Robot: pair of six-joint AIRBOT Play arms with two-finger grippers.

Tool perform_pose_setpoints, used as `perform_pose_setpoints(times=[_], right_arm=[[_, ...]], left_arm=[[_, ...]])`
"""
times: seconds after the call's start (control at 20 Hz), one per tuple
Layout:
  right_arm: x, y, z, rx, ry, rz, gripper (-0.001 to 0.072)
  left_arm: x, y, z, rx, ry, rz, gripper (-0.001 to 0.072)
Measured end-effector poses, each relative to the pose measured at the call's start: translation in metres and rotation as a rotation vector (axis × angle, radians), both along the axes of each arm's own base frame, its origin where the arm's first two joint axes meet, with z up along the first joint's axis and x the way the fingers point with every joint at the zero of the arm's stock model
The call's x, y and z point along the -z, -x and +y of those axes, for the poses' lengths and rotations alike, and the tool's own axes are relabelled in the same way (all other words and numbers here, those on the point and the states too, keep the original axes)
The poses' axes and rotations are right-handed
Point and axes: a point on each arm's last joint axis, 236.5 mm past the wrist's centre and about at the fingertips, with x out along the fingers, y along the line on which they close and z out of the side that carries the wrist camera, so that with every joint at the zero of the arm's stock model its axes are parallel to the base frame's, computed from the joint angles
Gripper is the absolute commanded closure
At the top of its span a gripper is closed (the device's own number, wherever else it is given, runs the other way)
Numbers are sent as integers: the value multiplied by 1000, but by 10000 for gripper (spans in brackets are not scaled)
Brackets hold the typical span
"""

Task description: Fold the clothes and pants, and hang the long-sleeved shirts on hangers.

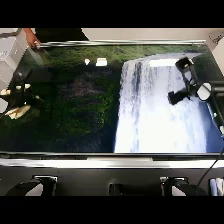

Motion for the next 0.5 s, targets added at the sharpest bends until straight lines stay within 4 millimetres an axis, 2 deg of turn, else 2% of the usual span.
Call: perform_pose_setpoints(times=[0.1,0.25,0.4,0.5], right_arm=[[18,29,-12,120,-3,140,17],[25,59,-21,296,-31,246,18],[26,79,-24,406,-48,309,20],[27,85,-25,441,-52,327,21]], left_arm=[[27,30,21,-185,25,167,393],[43,61,38,-357,28,301,392],[49,76,40,-434,45,362,392],[52,81,38,-458,61,385,391]])
